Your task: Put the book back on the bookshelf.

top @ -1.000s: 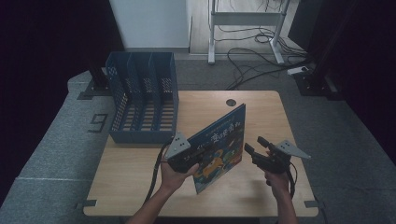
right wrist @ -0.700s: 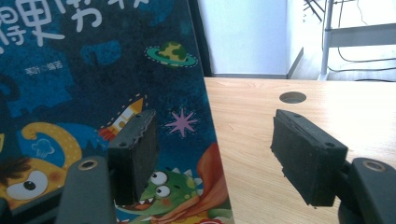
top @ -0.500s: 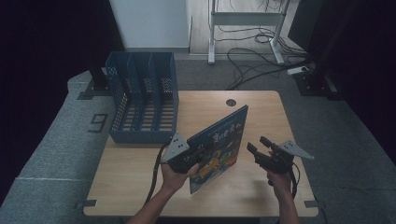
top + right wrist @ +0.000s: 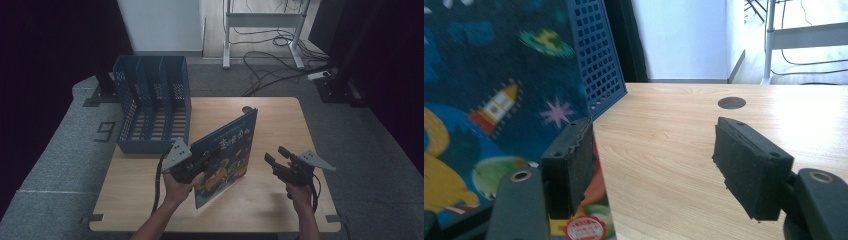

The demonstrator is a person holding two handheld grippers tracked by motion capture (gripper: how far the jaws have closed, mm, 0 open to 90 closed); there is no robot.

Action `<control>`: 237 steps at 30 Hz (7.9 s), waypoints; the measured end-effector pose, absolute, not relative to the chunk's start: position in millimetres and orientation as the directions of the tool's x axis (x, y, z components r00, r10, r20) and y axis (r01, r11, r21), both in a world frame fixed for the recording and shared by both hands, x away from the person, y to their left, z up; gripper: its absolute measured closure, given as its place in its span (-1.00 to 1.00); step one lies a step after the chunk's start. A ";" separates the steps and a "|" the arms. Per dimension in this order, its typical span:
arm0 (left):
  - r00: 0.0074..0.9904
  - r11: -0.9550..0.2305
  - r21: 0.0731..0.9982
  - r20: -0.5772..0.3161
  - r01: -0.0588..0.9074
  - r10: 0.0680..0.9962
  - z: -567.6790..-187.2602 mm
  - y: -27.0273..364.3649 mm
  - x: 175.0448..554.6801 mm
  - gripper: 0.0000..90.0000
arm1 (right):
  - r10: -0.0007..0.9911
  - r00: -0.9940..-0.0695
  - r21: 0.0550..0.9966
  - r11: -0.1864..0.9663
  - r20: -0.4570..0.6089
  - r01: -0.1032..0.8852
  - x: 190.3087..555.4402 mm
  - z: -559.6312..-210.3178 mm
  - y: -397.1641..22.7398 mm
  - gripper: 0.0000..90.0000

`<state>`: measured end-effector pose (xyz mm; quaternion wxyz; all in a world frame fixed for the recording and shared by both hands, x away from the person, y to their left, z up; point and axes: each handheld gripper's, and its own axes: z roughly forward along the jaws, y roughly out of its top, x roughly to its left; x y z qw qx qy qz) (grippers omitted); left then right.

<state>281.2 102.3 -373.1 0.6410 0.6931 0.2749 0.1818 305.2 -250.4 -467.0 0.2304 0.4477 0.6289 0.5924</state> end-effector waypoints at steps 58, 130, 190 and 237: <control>0.701 0.066 0.990 -0.137 0.128 0.700 -310.9 194.7 285.4 0.82 | 0.855 -0.458 0.925 -0.064 0.244 0.374 316.4 -490.4 -254.1 -0.29; 0.438 0.124 0.992 -0.128 0.038 0.890 -286.8 259.5 322.6 0.82 | 0.873 -0.412 0.897 -0.062 0.261 0.438 325.9 -512.9 -259.9 -0.27; 0.231 0.058 0.997 -0.068 0.049 0.971 -294.3 203.8 415.5 0.82 | 0.876 -0.404 0.884 -0.053 0.265 0.464 329.0 -526.3 -259.0 -0.26; 0.198 0.010 1.000 -0.005 -0.026 0.980 -334.1 163.6 459.8 0.82 | 0.890 -0.389 0.891 -0.041 0.238 0.452 326.2 -526.0 -260.8 -0.25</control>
